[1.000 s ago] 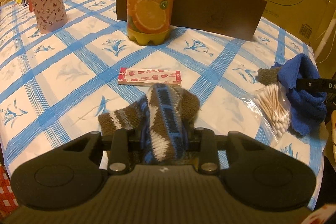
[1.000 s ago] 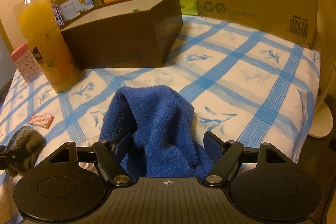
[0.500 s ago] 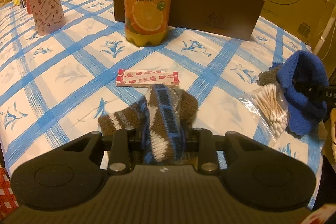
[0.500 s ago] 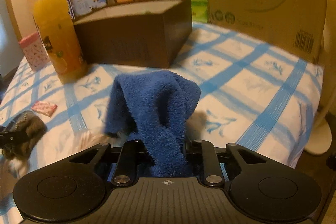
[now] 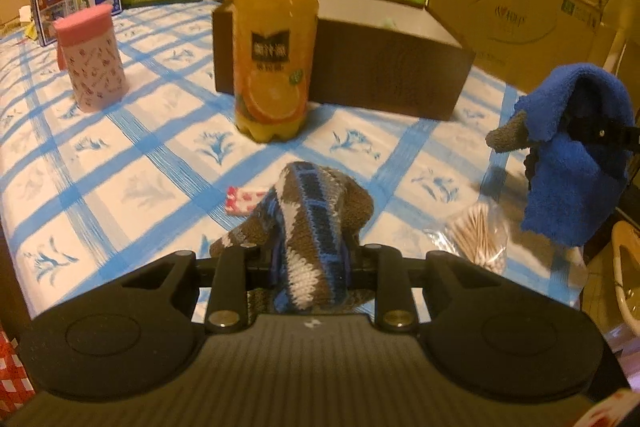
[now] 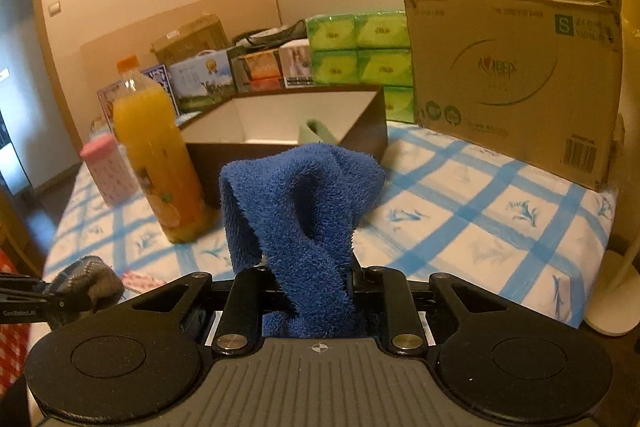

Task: Organize soft objects
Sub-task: 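Lift and carry the sock and the towel over the brown box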

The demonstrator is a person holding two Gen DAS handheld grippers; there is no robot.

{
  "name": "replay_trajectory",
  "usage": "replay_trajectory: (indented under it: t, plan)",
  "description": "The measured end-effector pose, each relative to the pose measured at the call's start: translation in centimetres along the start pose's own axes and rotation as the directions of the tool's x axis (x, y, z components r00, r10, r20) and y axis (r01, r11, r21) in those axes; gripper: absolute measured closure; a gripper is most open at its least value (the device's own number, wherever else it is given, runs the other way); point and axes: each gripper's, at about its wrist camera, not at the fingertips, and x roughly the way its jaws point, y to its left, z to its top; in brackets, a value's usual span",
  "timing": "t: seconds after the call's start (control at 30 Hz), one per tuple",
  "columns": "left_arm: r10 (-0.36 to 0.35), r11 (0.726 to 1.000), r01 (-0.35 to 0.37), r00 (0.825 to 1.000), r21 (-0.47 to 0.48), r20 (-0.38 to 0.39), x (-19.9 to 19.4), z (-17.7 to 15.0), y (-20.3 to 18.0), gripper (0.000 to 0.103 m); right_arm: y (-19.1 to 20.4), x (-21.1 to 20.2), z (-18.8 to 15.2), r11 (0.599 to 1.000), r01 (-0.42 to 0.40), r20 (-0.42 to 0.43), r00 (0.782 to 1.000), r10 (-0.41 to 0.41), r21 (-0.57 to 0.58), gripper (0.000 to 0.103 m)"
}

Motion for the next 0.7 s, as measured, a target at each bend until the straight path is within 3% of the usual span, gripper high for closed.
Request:
replay_trajectory:
  t: [0.37, 0.7]
  plan:
    - [0.028, 0.999, -0.029, 0.997, 0.015, 0.073, -2.9, 4.7, 4.5, 0.079, 0.1, 0.5, 4.9, 0.997, -0.079, 0.018, 0.997, 0.080, -0.020, 0.082]
    - [0.036, 0.999, -0.038, 0.986, 0.008, 0.162, -2.5, 13.8, 9.9, 0.078, 1.2, 4.3, 13.4, 0.988, -0.140, 0.102, 0.984, 0.146, -0.067, 0.081]
